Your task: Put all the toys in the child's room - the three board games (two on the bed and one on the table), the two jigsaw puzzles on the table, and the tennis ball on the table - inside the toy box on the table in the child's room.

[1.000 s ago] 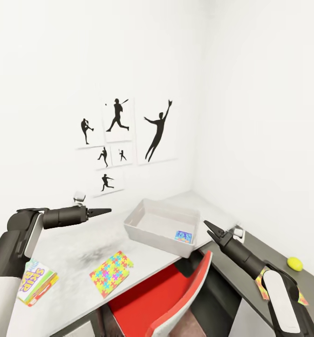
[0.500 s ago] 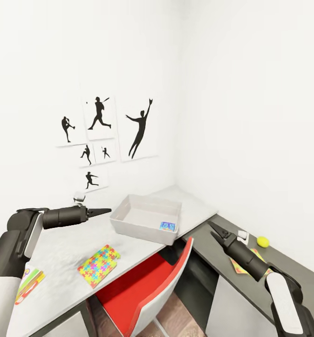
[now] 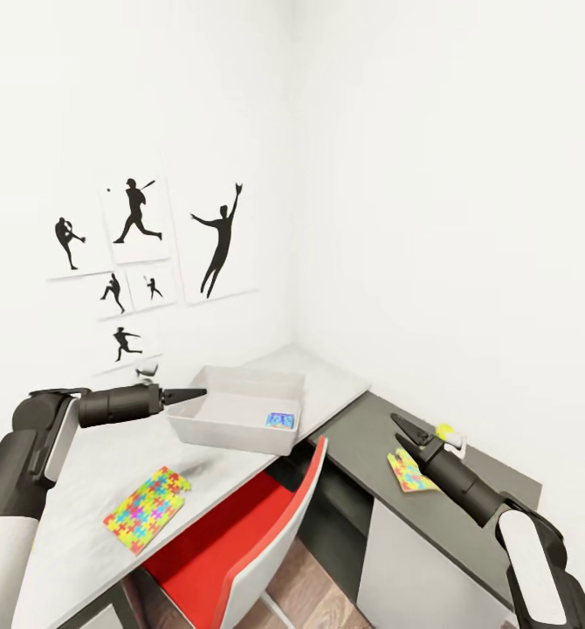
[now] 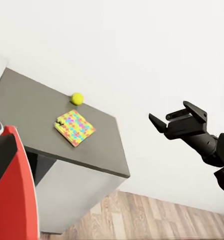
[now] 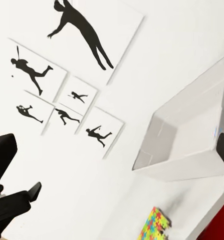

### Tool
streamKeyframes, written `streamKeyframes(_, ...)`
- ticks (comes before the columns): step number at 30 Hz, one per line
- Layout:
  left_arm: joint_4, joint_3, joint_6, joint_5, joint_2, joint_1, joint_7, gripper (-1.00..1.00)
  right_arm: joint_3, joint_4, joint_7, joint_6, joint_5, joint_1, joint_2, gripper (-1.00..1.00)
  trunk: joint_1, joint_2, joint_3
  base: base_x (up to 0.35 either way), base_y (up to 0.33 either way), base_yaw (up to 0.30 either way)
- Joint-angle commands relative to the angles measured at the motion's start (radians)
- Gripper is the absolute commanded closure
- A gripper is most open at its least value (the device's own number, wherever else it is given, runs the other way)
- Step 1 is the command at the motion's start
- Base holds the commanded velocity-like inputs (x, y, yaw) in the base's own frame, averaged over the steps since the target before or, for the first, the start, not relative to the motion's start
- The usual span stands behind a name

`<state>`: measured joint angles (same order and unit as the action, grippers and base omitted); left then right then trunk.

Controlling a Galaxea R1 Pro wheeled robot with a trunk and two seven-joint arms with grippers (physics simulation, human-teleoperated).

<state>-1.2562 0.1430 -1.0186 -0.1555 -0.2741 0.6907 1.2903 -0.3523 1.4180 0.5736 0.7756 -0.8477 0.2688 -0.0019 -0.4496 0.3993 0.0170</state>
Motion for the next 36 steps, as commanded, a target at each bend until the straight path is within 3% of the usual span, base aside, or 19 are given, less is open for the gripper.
streamKeyframes(1,0.000,0.003,-0.008,-0.002,0.000,0.000,0.001,-1.00,-0.001,-0.002,0.002,0.007,-0.002,0.001,0.000,-1.00,0.000,0.001,0.000,-0.001,0.000,-0.275)
streamKeyframes(26,0.000,0.023,-0.008,-0.002,0.000,0.000,0.001,-1.00,-0.020,-0.016,0.001,0.007,0.000,0.001,-0.001,-1.00,0.000,0.001,0.000,0.000,0.000,-0.275)
streamKeyframes(36,0.000,0.022,-0.008,-0.002,0.001,0.000,0.001,-1.00,-0.060,-0.014,0.003,0.009,-0.002,0.001,-0.003,-1.00,0.000,0.001,0.000,0.000,0.000,-0.276)
